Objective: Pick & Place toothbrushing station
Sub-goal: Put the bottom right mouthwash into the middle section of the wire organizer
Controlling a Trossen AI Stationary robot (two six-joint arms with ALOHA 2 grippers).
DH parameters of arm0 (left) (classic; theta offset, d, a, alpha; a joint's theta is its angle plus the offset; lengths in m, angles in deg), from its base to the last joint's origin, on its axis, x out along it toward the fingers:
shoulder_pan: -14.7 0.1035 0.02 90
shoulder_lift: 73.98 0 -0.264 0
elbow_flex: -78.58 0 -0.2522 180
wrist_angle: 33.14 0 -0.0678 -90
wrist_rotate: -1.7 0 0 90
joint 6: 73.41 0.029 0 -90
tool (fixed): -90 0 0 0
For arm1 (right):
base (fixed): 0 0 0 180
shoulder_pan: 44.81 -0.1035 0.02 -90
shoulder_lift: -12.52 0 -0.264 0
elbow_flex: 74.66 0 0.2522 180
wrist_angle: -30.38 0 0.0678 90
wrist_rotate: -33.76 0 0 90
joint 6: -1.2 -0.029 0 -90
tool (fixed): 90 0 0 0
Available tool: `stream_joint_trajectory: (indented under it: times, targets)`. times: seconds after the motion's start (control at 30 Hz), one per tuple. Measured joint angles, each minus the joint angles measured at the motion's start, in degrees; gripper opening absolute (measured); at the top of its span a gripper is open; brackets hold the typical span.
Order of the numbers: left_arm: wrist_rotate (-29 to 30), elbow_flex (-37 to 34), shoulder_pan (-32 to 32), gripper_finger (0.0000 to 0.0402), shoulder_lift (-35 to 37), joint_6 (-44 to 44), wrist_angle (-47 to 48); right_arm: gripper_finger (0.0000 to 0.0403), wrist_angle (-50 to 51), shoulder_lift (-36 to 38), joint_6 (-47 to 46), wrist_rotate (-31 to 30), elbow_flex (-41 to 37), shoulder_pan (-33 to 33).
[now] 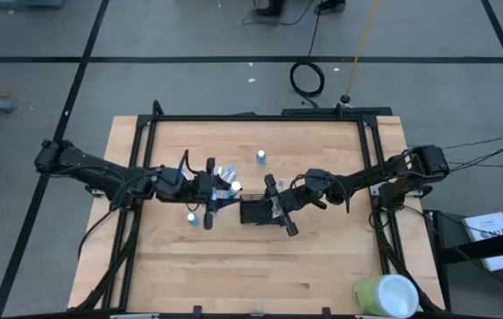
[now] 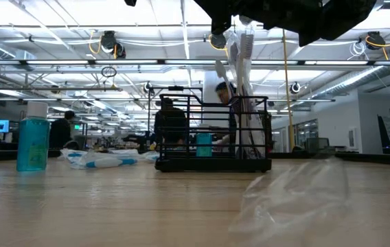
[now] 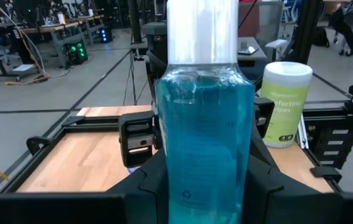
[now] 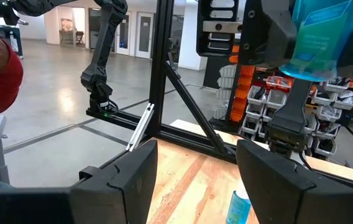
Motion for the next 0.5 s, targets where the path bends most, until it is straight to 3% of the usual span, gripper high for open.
stream_joint_trajectory:
  times: [0.5]
  targets:
    - [0.0, 0.0, -0.2, 0.0122, 0.0, -1.3, 0.8, 0.0210, 0.0, 0.0, 0.0, 0.0, 0.0, 0.0]
